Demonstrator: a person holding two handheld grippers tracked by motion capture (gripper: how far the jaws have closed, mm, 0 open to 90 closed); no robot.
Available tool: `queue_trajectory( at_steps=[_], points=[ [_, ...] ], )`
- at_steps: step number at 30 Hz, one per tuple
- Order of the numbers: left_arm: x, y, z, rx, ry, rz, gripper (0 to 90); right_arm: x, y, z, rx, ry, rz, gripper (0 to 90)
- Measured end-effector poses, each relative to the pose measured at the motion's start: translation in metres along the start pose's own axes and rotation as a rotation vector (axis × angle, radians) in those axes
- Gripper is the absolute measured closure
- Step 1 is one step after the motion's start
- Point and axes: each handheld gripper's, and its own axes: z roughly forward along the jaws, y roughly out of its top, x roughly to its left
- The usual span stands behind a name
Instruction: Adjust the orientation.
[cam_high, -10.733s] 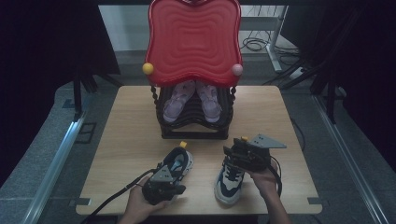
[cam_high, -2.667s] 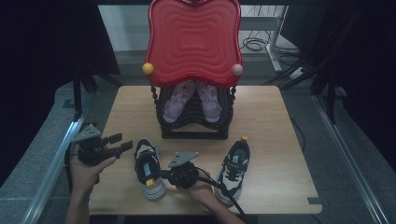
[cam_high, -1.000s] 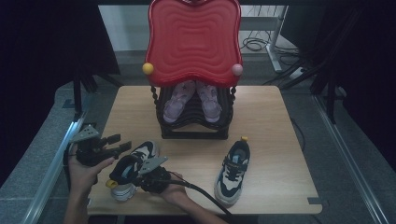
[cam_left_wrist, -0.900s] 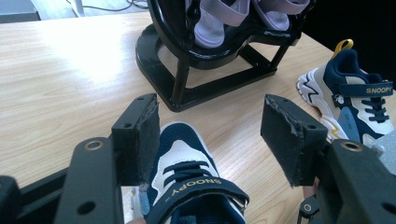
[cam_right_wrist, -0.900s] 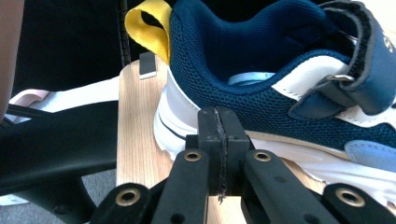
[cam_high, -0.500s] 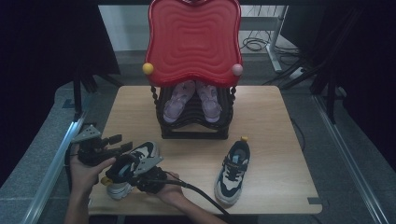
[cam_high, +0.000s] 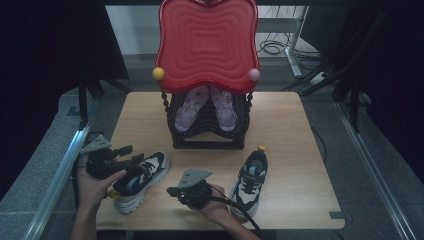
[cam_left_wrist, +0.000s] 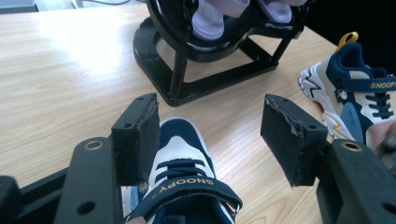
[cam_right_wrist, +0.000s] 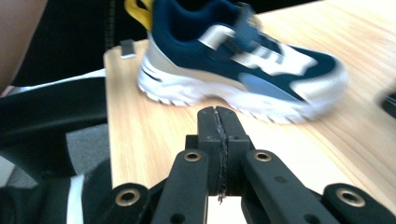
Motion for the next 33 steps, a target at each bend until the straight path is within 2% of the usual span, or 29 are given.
queue_trajectory(
  at_steps=[1, 3, 9, 15, 16, 17, 18, 33],
  points=[
    [-0.001, -0.001, 0.002, 0.007, 0.001, -0.002, 38.1, -0.005, -0.006, -0.017, -0.011, -0.025, 0.018, 89.6],
    [-0.002, -0.002, 0.004, 0.012, 0.001, -0.001, 38.1, -0.01, -0.013, -0.035, -0.03, -0.046, 0.041, 89.5],
    [-0.006, -0.003, 0.008, 0.025, -0.001, 0.0, 38.1, -0.024, -0.031, -0.084, -0.055, -0.13, 0.068, 89.4],
    [-0.007, -0.005, 0.012, 0.042, -0.005, 0.011, 38.0, -0.035, -0.042, -0.114, -0.09, -0.179, 0.094, 89.4],
    [-0.007, -0.005, 0.012, 0.042, -0.005, 0.011, 37.9, -0.035, -0.042, -0.114, -0.09, -0.179, 0.094, 89.4],
    [-0.009, -0.005, 0.011, 0.031, -0.041, 0.004, 37.9, -0.038, -0.044, -0.124, -0.107, -0.196, 0.104, 89.4],
    [-0.009, -0.004, 0.01, 0.024, -0.054, 0.001, 37.8, -0.039, -0.045, -0.129, -0.117, -0.206, 0.106, 89.3],
    [-0.01, -0.005, 0.008, 0.028, -0.049, 0.008, 37.9, -0.05, -0.082, -0.201, -0.162, -0.327, 0.2, 89.6]
  ],
)
